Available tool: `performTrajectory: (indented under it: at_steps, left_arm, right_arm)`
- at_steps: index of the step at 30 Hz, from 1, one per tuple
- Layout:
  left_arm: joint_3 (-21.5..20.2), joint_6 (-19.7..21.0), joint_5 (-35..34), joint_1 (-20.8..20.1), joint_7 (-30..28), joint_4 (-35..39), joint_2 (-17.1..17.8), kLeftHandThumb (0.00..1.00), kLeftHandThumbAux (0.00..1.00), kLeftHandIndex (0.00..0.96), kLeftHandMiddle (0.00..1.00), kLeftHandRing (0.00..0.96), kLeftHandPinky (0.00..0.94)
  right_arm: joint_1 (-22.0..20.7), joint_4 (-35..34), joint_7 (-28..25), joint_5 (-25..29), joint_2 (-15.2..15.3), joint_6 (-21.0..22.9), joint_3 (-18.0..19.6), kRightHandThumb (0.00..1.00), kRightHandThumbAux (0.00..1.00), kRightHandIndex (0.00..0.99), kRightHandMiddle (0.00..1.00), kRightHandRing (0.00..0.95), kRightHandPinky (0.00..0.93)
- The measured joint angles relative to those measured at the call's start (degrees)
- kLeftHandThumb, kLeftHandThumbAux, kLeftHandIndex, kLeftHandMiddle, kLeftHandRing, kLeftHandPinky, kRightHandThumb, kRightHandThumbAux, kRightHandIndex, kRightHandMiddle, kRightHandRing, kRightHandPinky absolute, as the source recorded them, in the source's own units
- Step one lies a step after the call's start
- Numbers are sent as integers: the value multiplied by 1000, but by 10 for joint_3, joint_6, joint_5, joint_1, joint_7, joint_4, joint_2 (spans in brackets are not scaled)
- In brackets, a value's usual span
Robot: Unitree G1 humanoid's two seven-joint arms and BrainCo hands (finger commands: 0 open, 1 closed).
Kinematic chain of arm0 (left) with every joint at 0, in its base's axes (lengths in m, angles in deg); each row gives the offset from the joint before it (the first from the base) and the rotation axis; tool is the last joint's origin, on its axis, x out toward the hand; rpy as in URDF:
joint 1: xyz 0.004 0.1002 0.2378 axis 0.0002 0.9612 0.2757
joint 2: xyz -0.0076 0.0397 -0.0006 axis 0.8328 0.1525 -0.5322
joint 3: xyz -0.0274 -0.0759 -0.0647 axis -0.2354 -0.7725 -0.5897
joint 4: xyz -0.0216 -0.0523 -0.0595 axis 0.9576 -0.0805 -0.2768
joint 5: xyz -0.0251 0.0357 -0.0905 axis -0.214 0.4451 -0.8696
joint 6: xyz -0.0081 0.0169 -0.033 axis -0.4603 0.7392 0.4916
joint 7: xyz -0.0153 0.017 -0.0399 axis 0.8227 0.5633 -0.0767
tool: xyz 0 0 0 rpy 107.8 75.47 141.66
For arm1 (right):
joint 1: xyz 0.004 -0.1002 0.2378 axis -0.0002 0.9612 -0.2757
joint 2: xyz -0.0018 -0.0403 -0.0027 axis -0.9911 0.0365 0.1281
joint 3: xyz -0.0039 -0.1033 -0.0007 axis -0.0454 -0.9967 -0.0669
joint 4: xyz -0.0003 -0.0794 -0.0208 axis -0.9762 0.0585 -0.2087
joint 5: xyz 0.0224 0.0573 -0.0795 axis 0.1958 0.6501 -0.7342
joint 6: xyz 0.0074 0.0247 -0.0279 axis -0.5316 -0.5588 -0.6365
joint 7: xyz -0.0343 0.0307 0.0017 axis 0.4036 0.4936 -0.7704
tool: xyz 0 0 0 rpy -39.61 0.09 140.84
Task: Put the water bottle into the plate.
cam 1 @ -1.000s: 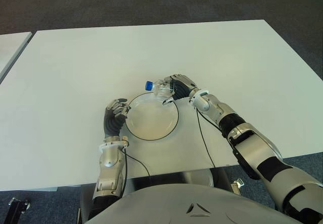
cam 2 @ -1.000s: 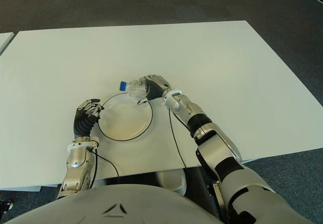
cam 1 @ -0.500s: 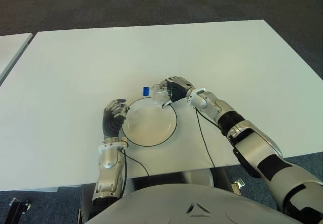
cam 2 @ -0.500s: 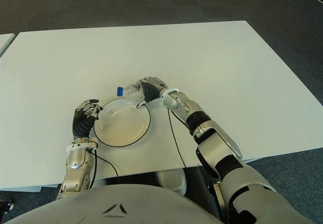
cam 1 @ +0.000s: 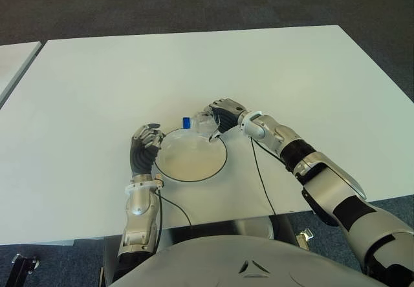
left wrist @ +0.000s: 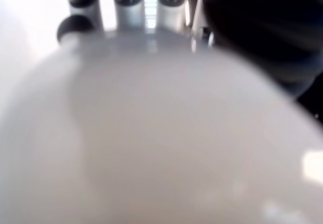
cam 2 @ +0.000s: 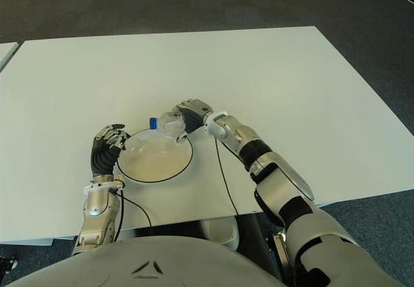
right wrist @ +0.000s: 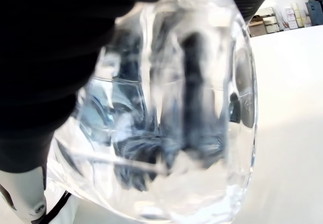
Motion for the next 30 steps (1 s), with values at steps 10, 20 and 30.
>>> performTrajectory:
  at_steps: [10,20,30]
  left_arm:
    - [0,-1,-2,-4,0,-1,0,834,679,397,567,759,752]
    - [0,-6,-6,-8,-1,-7,0,834,680,395,567,760,755]
    - [0,-5,-6,-8,-2,-17,0,834,680,395,568,761,754]
  right_arm:
    - [10,-76,-17,-30,18,9,-14,702,726,438,876,855,870]
    - [22,-149,45,-126,36,15,-38,702,728,437,899,886,890]
    - [29,-189,124,-167,60,19,-20,701,728,437,914,903,901]
